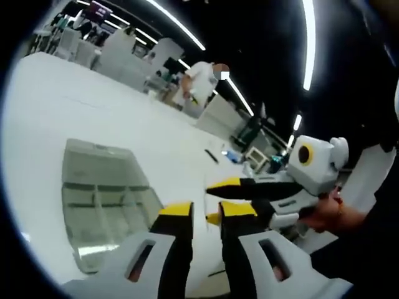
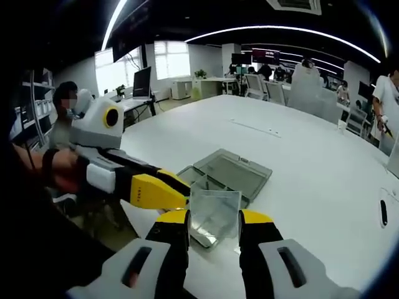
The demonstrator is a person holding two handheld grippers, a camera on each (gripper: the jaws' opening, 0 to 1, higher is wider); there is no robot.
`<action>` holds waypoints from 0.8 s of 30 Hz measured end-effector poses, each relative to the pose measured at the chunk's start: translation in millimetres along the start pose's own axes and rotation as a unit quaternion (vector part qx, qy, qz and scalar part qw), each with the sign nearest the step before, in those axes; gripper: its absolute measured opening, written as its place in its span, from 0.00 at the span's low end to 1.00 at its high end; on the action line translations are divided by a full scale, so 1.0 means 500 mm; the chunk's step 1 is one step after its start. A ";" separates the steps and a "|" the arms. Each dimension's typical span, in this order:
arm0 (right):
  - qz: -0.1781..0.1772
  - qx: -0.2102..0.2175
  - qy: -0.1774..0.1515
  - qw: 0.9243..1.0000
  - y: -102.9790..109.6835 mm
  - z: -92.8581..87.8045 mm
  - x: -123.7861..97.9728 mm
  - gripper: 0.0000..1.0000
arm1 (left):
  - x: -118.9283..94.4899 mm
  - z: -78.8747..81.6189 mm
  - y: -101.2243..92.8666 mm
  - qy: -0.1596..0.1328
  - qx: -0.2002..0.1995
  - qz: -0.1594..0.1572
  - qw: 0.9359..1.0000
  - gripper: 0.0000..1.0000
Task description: Insert the divider into the dual guide fixture by aligning both edges with the guide slots and pushing it downward to the bottom, including one-sided entry, uneven engagement, binding, and posture correction.
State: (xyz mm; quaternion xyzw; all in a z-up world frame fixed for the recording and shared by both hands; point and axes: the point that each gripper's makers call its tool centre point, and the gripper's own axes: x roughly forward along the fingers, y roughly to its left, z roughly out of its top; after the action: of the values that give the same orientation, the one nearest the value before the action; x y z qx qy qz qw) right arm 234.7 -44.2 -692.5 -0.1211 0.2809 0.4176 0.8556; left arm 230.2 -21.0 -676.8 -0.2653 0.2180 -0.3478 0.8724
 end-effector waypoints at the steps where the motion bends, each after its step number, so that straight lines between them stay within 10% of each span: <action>1: 0.001 -0.004 -0.005 1.000 0.001 0.002 0.002 0.26 | 0.000 0.001 0.001 -0.002 -0.001 0.000 1.000 0.10; 17: 0.013 -0.007 -0.007 1.000 -0.003 0.007 0.017 0.27 | 0.015 0.002 0.013 -0.003 -0.010 -0.004 1.000 0.00; 24: 0.028 -0.087 -0.006 0.996 -0.002 0.005 0.013 0.28 | 0.018 0.002 0.009 0.002 0.025 0.001 1.000 0.00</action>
State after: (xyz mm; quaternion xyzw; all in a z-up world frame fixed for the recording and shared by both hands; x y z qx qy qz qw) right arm 239.7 -39.4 -694.5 -0.1843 0.2422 0.4651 0.8313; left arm 239.0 -24.4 -680.4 -0.2421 0.2112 -0.3526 0.8789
